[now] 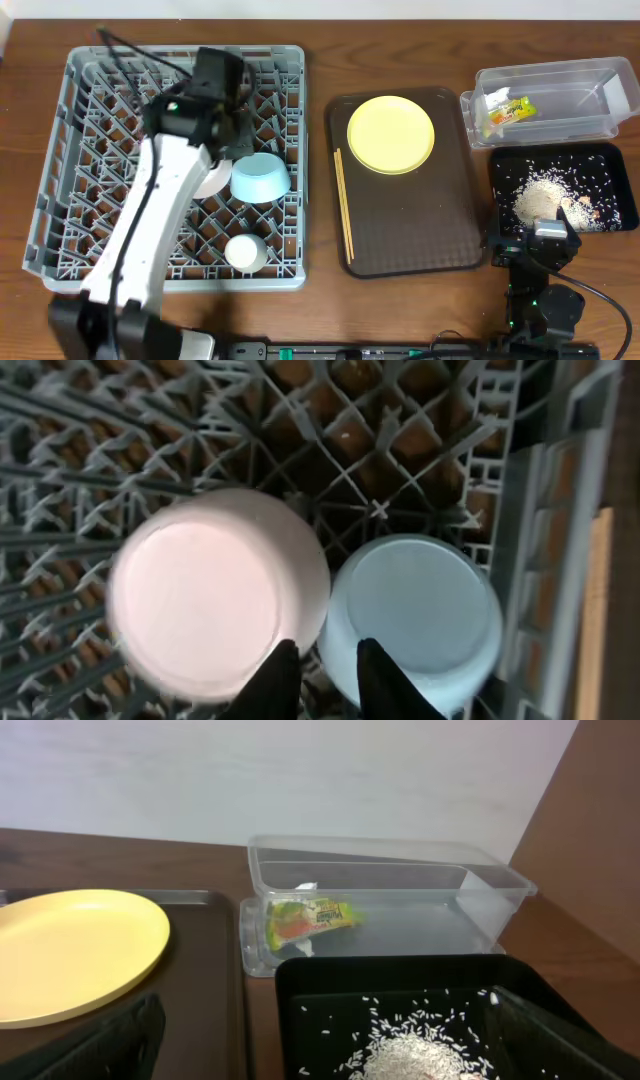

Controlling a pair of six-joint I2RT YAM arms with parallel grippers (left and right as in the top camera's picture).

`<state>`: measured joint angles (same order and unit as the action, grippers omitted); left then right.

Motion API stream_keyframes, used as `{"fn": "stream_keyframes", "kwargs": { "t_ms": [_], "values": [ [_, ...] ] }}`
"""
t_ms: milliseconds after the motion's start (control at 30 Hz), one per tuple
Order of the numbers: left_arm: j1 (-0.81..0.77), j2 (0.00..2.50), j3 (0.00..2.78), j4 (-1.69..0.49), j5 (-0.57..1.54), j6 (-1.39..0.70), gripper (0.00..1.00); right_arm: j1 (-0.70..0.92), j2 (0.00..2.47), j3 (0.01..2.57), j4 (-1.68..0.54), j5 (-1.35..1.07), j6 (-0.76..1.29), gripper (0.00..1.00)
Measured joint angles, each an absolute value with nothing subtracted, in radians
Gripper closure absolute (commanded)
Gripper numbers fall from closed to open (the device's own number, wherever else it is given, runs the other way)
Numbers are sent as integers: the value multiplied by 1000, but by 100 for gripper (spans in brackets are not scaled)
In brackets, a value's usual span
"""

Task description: Sort waste into correct bins and load items into the dishwasher

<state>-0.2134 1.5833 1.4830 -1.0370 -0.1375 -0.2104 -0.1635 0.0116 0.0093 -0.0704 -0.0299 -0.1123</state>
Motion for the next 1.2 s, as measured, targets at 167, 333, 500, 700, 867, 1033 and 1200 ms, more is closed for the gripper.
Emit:
{"fn": "stream_keyframes", "kwargs": {
  "t_ms": [167,333,500,700,867,1033,1200],
  "values": [
    [-213,1683,1479,-1000,-138,-159,78,-163,12,9,-70,-30,-112,1],
    [-196,1733,1479,-1013,-138,-145,79,-163,12,9,-70,-30,-112,1],
    [-134,1750,1474,-1067,-138,-133,81,-163,12,9,-70,-30,-112,1],
    [-104,1742,1468,-1093,-134,-130,79,-163,12,9,-70,-30,-112,1],
    [-128,1668,1464,-1092,-134,-130,76,-163,12,9,-70,-30,-112,1],
    [-165,1536,1465,-1092,-134,-134,75,-163,12,9,-70,-30,-112,1],
    [-166,1475,1465,-1066,-57,-149,73,-163,12,9,-70,-30,-112,1]
  ]
}}
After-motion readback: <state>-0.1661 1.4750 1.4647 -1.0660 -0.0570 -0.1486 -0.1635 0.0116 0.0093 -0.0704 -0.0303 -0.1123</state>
